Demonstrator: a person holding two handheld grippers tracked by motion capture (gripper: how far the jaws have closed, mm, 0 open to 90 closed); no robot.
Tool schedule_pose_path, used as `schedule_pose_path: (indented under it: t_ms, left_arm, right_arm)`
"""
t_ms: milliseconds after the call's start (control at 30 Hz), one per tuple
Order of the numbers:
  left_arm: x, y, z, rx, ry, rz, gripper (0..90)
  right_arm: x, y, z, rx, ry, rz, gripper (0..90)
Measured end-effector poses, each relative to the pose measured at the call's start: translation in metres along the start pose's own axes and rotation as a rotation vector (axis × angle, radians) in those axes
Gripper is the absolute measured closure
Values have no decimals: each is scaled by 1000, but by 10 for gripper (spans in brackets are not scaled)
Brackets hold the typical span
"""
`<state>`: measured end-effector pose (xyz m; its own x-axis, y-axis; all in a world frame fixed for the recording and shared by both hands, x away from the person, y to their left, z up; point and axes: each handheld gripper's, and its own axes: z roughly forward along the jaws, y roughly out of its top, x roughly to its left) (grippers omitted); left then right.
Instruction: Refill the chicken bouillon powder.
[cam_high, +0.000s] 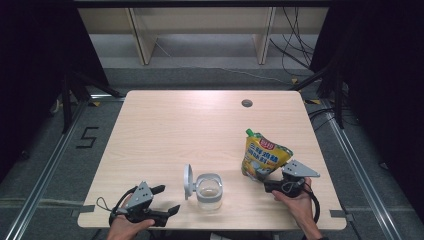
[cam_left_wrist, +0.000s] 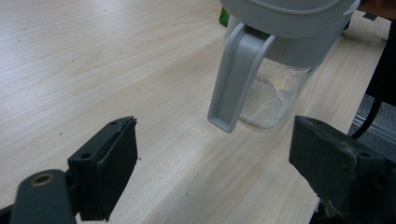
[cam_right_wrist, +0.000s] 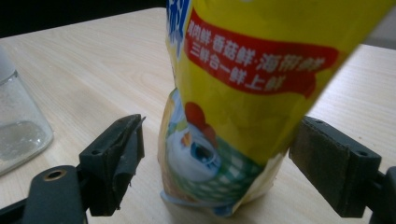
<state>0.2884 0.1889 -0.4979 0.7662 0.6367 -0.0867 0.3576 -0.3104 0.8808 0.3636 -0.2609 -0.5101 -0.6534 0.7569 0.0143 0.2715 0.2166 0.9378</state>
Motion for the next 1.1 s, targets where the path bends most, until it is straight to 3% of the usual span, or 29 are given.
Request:
schedule_pose_path:
  t_ms: [67,133,167,300,400,433,533,567,600,667,700,767,800,833,900,1033,1067,1100]
  left_arm:
    - [0,0,0,-9,-8,1,149]
    - [0,0,0,-5,-7,3,149]
    - [0,0,0,-8,-9,0,149]
    - [-1,0,0,8,-2,4,149]
    - [0,0,0,11,2,12,149]
    - [0,0,0,10,0,6,149]
    - [0,-1,1,7,-2,1,149]
    - [0,-1,1,8,-2,3,149]
    - [-1,-1,2,-1,-4,-8,149]
    - [0,0,1,6,-3,18,149]
    - [-2,0,2,-12,-8,-8,149]
    - [-3,-1,2,0,-5,-29,149]
    - [-3,-1,2,4,-4,-23,149]
    - [-1,-1,2,9,-4,14,149]
    - [-2,-1,2,12,-1,6,149]
    - [-3,-1,3,5,-4,-4,149]
    - [-1,-1,2,19,-2,14,149]
    - [-3,-1,3,16,-3,-21,149]
  right_arm:
    - [3,0,0,9,-7,33,200]
    - [-1,0,3,-2,1,2,204]
    - [1,0,3,0,-6,45,209]
    - [-2,0,7,-19,1,14,230]
    - [-2,0,7,-30,2,47,232]
    - [-5,0,8,-34,-1,28,232]
    - [-3,0,10,-51,-1,46,245]
    - [-5,1,11,-60,2,21,248]
    - [-3,0,12,-75,3,45,251]
    - [-6,1,13,-64,31,18,252]
    - [-5,1,14,-64,25,21,256]
    - [-1,1,15,-63,5,38,258]
    - [0,2,17,-81,-5,43,258]
    - [-2,2,19,-84,18,19,260]
    - [-1,2,20,-81,9,46,277]
    - [-3,3,20,-71,-2,35,303]
    - [-4,3,21,-76,0,28,305]
    - [-5,3,23,-87,0,16,307]
